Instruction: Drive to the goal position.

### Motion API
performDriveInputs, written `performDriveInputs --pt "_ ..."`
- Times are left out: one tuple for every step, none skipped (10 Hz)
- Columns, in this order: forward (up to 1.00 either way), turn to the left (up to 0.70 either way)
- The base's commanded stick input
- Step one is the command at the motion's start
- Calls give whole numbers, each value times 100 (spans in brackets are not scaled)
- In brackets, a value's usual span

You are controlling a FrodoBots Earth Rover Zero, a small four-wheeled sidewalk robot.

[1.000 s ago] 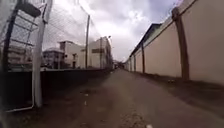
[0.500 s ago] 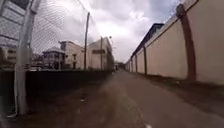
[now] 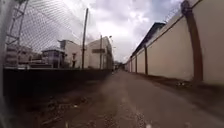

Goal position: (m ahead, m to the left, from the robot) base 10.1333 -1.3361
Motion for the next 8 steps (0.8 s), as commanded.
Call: performDriveInputs --pt "70 -27" --pt "70 -17" --pt "70 -1" --pt "70 -15" --pt "70 -28" --pt "70 -28" --pt "70 -28" --pt "70 -28"
